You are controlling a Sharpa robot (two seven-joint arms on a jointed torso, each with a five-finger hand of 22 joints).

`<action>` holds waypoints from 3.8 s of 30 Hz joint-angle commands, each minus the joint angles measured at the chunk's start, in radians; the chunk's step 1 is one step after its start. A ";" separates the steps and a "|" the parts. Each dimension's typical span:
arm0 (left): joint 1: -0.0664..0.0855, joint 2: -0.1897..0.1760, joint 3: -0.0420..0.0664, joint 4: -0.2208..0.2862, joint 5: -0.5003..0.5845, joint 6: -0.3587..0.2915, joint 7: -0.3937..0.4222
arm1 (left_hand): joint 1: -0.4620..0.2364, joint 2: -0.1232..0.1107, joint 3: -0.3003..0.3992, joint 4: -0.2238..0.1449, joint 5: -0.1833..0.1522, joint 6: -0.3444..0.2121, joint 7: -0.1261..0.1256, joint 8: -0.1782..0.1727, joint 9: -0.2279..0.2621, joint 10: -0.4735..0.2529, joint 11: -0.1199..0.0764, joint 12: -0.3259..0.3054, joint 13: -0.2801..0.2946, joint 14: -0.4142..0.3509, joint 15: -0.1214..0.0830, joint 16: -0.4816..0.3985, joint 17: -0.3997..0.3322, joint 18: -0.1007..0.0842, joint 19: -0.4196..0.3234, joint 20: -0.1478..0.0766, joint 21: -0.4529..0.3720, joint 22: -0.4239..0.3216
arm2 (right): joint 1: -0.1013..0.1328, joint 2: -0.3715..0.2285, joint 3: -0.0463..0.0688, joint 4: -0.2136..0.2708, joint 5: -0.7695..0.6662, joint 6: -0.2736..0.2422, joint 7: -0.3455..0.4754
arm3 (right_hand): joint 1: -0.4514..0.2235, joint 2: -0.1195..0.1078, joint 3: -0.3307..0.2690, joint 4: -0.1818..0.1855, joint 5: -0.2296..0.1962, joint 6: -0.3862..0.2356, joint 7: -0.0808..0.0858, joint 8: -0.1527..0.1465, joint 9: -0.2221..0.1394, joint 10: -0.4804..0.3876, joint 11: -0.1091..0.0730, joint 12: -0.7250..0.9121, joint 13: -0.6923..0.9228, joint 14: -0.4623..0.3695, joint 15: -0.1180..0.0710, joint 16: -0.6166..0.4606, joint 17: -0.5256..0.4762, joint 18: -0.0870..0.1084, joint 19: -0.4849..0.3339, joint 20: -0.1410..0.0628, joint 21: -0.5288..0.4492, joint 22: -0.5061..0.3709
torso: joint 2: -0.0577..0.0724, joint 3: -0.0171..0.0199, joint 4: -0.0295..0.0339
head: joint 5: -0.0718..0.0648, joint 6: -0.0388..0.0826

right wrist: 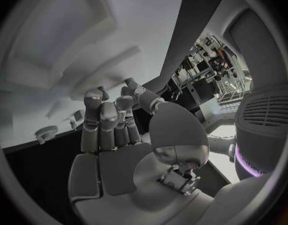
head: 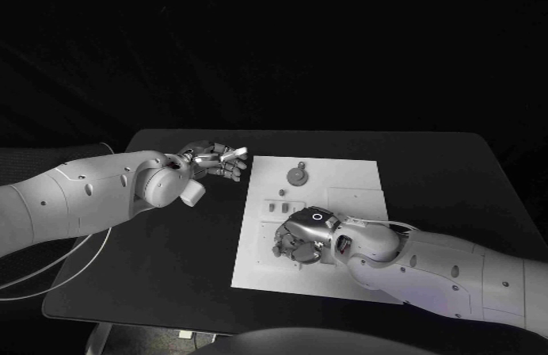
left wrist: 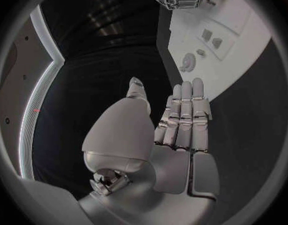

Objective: Assemble the parts on the task board

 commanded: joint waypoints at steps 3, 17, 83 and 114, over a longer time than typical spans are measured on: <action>0.001 0.000 0.001 0.003 -0.002 0.012 0.004 | 0.003 0.007 0.005 0.001 0.003 -0.002 0.006 -0.003 -0.002 -0.004 0.000 0.007 0.001 -0.002 0.003 -0.006 0.002 0.011 0.001 -0.002 -0.007 0.001 | -0.001 0.000 0.000 -0.001 -0.009 0.021 -0.010 | 0.004 -0.002 0.004 -0.001 0.002 0.004 0.011 -0.002 -0.001 0.007 0.002 -0.004 0.001 0.000 -0.005 -0.007 0.001 0.030 0.001 -0.007 -0.007 0.001 | 0.000 -0.0003 0.0002 | -0.001 0.000; 0.001 0.000 0.001 0.003 -0.002 0.013 0.003 | 0.004 0.007 0.006 0.001 0.003 -0.002 0.006 -0.003 -0.002 -0.005 0.000 0.008 0.002 -0.002 0.003 -0.006 0.002 0.011 0.001 -0.002 -0.007 0.002 | -0.001 -0.005 0.000 0.001 -0.017 0.017 -0.018 | 0.005 -0.002 0.004 -0.002 0.003 0.005 0.011 -0.001 0.000 0.007 0.002 -0.004 0.002 0.000 -0.005 -0.007 0.002 0.030 0.000 -0.007 -0.007 0.001 | 0.000 0.0006 -0.0006 | -0.002 0.000; -0.001 0.052 -0.001 -0.050 -0.041 0.024 0.038 | 0.029 0.031 0.011 0.001 0.004 0.043 -0.019 0.012 -0.009 0.081 -0.038 0.004 -0.026 0.040 -0.008 -0.039 -0.034 0.010 0.019 -0.010 -0.018 -0.009 | 0.152 -0.407 0.092 0.148 0.829 0.334 -0.011 | -0.033 0.030 0.037 0.004 0.017 -0.136 0.094 -0.037 -0.034 0.054 0.098 -0.880 -0.493 -0.015 0.092 -0.766 -0.219 0.030 -0.220 0.172 -0.419 -0.263 | -0.018 0.0030 -0.0137 | -0.071 0.043; -0.003 0.049 -0.023 0.012 -0.105 -0.061 -0.028 | -0.030 0.016 0.017 0.003 0.004 0.023 0.035 -0.002 -0.021 0.076 -0.015 -0.028 -0.049 0.049 -0.002 -0.071 -0.045 0.008 0.024 -0.007 -0.035 -0.023 | 0.166 -0.381 0.003 0.220 0.554 0.225 -0.493 | -0.154 -0.189 0.006 0.216 -0.007 -0.052 0.024 0.019 0.019 -0.030 0.014 0.052 0.275 0.074 0.001 -0.023 0.212 0.030 0.018 -0.010 -0.043 -0.003 | -0.095 0.0045 -0.0383 | -0.089 0.000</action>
